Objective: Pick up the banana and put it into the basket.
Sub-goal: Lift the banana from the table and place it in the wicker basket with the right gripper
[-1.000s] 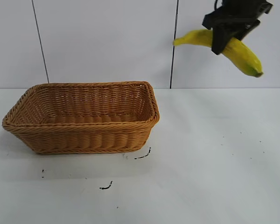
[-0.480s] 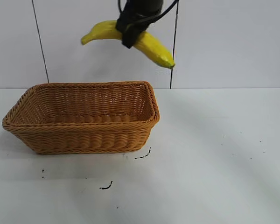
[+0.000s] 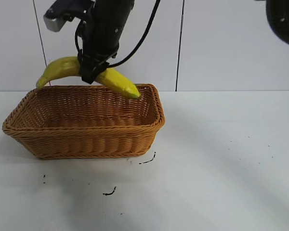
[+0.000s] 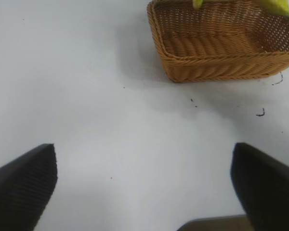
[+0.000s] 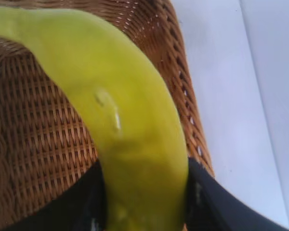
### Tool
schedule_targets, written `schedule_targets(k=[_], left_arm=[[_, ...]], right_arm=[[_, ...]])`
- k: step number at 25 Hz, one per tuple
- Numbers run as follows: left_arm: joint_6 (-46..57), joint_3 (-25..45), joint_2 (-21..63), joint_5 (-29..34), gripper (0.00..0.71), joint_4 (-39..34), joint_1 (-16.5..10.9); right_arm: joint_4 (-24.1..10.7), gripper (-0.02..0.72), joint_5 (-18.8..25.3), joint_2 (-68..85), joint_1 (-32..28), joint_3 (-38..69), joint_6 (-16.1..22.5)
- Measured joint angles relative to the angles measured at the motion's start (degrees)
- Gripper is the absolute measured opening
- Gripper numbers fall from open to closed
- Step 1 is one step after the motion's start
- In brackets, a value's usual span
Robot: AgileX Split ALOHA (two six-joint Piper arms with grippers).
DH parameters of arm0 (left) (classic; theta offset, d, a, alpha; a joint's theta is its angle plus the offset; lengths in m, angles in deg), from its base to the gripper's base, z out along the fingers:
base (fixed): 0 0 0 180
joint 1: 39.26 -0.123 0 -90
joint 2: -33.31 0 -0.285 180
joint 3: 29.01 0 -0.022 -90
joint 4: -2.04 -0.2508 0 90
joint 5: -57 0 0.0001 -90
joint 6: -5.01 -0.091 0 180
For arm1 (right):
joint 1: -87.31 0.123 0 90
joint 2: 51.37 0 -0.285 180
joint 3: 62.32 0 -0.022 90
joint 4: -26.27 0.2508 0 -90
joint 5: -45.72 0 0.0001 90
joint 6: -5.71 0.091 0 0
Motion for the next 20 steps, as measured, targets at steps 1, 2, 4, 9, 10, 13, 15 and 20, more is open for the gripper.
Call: schedule_targets(k=[1, 2, 4, 9, 10, 13, 15, 20], left_arm=[[0.0, 0.0, 0.0, 0.0, 0.695, 0.0, 0.0], [0.0, 0.0, 0.0, 0.0, 0.695, 0.0, 0.0], [0.0, 0.0, 0.0, 0.0, 0.695, 0.0, 0.0], [0.0, 0.0, 0.0, 0.0, 0.695, 0.0, 0.0], [0.0, 0.0, 0.0, 0.0, 0.695, 0.0, 0.0], [0.0, 0.0, 0.0, 0.0, 0.695, 0.0, 0.0], [0.0, 0.0, 0.0, 0.0, 0.695, 0.0, 0.0], [0.0, 0.0, 0.0, 0.0, 0.695, 0.0, 0.0]], right_arm=[[0.1, 0.320, -0.5, -0.9, 0.0, 0.0, 0.0], [0.1, 0.320, -1.2, -1.5, 0.0, 0.1, 0.0], [0.7, 0.320, -2.2, -2.7, 0.0, 0.1, 0.0], [2.1, 0.320, -2.6, -3.9, 0.0, 0.2, 0.0], [2.1, 0.320, -2.6, -3.9, 0.0, 0.2, 0.0], [2.6, 0.320, -2.9, -3.9, 0.0, 0.2, 0.0], [3.2, 0.364, -2.8, -3.9, 0.0, 0.2, 0.0], [3.6, 0.651, -2.6, -3.7, 0.0, 0.2, 1.0]])
